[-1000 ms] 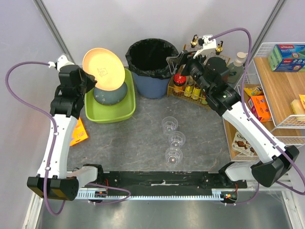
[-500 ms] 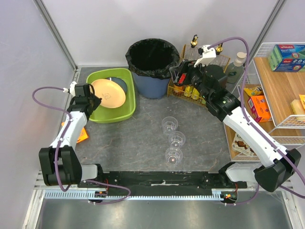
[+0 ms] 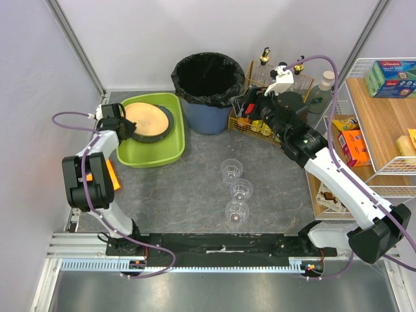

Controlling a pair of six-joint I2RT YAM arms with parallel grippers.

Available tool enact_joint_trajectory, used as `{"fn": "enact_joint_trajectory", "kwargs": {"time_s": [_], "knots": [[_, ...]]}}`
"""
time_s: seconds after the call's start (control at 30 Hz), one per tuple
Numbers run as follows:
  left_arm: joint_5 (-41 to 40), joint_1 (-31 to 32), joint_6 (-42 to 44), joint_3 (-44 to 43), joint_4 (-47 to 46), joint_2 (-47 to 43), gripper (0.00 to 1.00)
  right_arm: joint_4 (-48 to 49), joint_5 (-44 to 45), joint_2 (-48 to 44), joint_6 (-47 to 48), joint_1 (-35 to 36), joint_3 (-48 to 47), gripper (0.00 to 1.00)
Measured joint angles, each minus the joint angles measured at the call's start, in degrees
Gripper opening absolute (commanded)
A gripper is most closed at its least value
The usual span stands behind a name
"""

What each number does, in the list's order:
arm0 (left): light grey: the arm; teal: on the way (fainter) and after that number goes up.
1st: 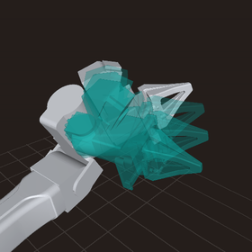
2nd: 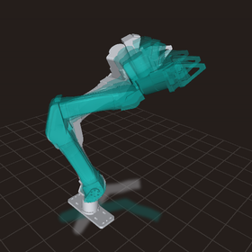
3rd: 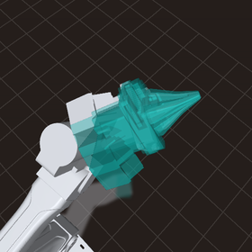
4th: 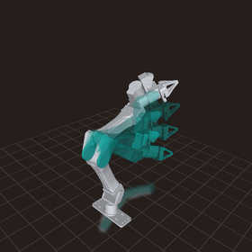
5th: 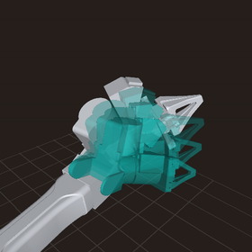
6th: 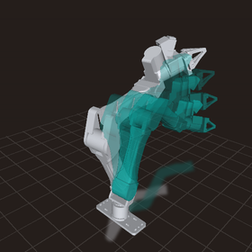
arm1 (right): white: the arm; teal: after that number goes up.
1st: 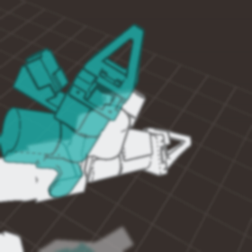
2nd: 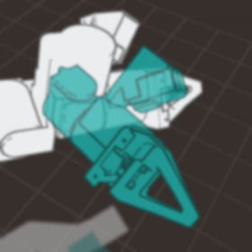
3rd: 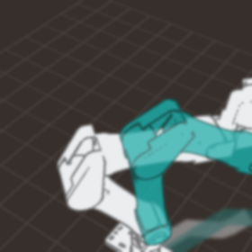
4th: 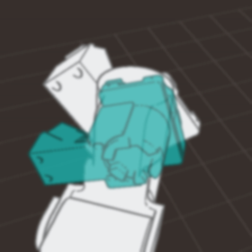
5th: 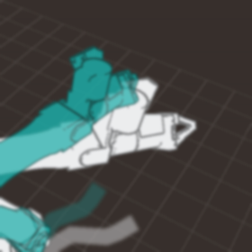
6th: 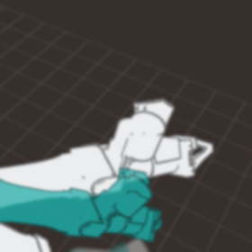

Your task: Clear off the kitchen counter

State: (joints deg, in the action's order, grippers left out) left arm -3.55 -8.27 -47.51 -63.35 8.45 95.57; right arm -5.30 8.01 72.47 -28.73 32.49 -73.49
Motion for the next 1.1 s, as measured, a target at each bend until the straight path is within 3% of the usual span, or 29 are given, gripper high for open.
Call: {"fn": "enact_joint_trajectory", "kwargs": {"time_s": [0.07,0.17,0.3,0.57,0.7,0.87,1.1], "knots": [[1.3,-0.2,0.0,-1.1,0.0,2.6,0.05,-0.2,0.0,0.0,0.0,0.0,0.0,0.80],[2.4,-0.2,-0.3,-3.4,1.6,5.8,0.19,-0.5,0.0,-0.2,-0.1,0.0,0.0,0.72],[3.7,-0.2,-0.8,-6.9,2.2,8.1,0.55,-1.1,0.0,-0.3,-0.2,0.0,0.0,0.71],[3.7,-0.2,-0.4,-8.8,6.1,9.0,0.85,-3.5,-0.4,-0.4,0.4,0.0,0.1,0.76],[1.8,0.0,1.1,-9.8,9.2,9.0,0.91,-3.9,-0.9,-0.3,2.2,0.0,2.5,0.79],[-0.9,0.2,3.4,-10.2,12.3,7.8,0.92,-5.9,-1.1,0.4,4.7,0.3,6.1,0.80],[-1.9,0.5,5.0,-10.2,14.2,3.6,0.97,-6.8,-1.8,2.5,8.5,2.8,7.0,0.91]]}}
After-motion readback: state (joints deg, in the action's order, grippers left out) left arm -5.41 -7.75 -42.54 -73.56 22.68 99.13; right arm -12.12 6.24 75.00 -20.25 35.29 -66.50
